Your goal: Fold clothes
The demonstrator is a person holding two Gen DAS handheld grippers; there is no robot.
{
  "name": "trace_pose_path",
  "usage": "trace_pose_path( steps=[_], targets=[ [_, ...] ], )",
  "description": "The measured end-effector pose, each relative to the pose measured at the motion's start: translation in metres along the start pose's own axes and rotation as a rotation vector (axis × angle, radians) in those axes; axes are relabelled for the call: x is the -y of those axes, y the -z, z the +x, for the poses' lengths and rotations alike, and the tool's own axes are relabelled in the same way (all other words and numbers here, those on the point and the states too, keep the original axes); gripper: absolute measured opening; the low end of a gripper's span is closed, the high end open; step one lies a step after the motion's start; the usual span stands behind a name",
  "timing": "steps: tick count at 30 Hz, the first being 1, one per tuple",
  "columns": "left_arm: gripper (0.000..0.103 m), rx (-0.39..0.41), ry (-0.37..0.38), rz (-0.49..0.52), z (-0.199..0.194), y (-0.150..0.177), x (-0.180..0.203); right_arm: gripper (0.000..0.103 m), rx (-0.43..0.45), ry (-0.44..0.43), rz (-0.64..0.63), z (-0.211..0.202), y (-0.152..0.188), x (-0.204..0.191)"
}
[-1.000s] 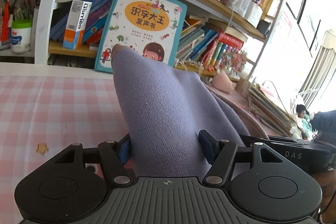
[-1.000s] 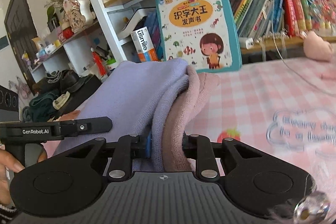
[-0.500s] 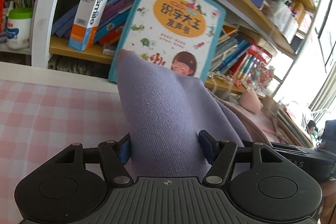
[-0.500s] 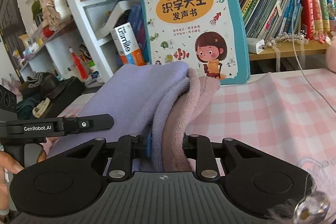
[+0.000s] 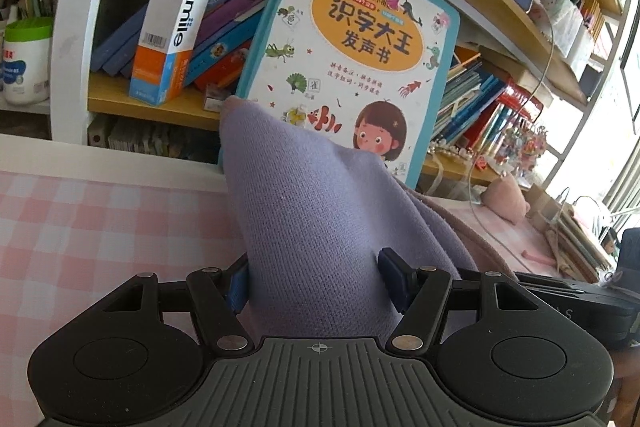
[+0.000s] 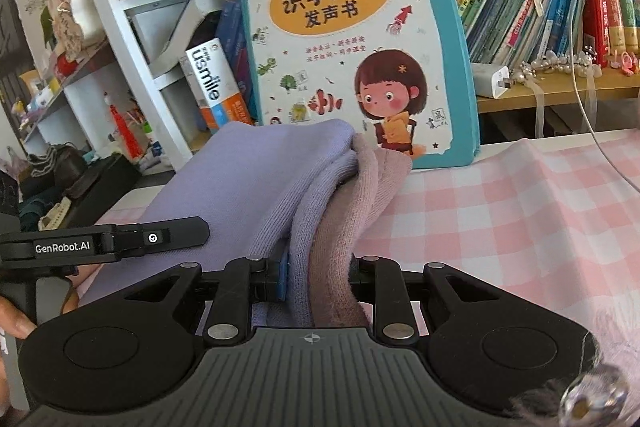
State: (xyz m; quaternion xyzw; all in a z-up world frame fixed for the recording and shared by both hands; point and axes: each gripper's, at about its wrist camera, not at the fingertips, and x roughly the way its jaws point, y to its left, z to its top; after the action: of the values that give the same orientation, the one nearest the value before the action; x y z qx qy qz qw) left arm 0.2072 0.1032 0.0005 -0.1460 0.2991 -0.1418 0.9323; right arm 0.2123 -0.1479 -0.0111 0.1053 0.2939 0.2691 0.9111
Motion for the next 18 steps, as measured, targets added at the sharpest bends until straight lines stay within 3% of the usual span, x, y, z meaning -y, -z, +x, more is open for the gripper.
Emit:
trace_pose_path(
  steps=[13,18],
  targets=[
    [0.071,0.012,0.003,-0.131,0.025,0.006,-0.020,0.025,-0.009,0.016,0.102,0.023,-0.003,0.032],
    [0.081,0.043,-0.054,-0.083,0.015,0.005,-0.013,0.043,0.002,0.048,0.108,0.018,0.004,0.034]
  ],
)
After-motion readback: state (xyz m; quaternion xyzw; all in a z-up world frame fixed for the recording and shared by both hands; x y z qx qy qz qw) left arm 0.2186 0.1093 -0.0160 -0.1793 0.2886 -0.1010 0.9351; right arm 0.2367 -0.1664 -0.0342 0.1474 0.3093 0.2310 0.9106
